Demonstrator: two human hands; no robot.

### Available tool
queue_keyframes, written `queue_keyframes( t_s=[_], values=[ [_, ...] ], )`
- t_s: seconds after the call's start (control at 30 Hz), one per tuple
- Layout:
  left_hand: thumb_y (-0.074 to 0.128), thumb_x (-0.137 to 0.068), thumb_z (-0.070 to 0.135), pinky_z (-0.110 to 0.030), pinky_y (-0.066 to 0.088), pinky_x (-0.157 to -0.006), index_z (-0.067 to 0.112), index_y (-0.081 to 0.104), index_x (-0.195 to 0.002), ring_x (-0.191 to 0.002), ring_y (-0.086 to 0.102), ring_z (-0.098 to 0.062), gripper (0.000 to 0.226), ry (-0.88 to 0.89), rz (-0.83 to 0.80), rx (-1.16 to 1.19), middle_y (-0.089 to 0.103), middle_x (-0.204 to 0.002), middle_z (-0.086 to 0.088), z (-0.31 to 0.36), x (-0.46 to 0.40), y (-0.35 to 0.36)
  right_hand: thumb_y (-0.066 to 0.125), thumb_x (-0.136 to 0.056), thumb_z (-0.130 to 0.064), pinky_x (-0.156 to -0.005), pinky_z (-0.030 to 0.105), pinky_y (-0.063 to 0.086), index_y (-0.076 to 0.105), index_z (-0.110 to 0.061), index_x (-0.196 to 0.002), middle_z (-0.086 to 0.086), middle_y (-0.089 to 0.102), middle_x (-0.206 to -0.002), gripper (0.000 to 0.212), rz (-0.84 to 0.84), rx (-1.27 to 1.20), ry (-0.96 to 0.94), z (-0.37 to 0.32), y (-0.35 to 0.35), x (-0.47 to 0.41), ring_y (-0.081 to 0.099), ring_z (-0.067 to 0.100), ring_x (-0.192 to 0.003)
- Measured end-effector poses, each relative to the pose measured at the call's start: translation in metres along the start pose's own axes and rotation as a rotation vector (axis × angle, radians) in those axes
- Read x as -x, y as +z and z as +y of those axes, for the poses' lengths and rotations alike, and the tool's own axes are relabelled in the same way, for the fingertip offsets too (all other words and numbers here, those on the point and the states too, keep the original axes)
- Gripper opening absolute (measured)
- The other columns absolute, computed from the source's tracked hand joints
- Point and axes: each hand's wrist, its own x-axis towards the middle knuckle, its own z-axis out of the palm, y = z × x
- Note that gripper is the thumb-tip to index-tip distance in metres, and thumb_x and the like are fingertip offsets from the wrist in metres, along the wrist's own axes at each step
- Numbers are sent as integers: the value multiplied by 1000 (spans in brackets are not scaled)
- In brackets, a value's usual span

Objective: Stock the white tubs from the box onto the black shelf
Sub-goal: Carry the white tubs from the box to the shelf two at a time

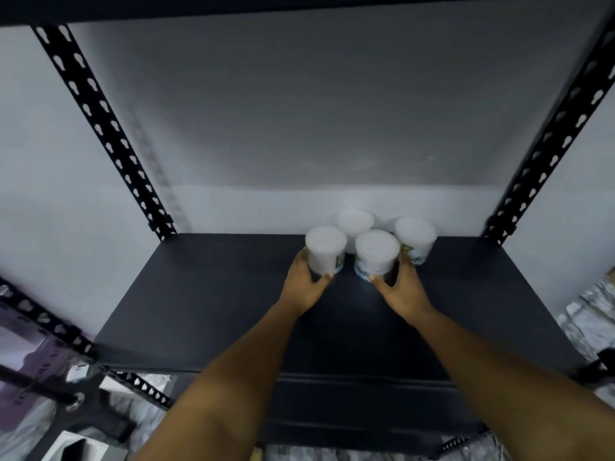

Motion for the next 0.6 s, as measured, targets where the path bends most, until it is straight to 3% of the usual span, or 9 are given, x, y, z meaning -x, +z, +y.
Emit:
queue_keyframes(
  t_s=[0.33, 0.6],
  values=[
    [49, -92, 52, -44, 16, -118, 14, 17, -151, -146, 12, -25, 77, 59, -68, -463, 15, -159, -7, 23, 46, 2, 53, -91, -46, -115, 39, 25, 24, -17, -148, 7, 30, -152, 71, -84, 300, -79, -3, -20, 33, 28, 23, -140],
    [40, -94, 54, -43, 8, -119, 14, 14, -151, -147, 6, -26, 75, 15, -76, -648, 9, -160, -5, 50, 109, 12, 40, -92, -56, -117, 45, 16, 24, -13, -148, 13, 22, -155, 72, -202, 591, -117, -10, -43, 75, 17, 27, -144]
  ],
)
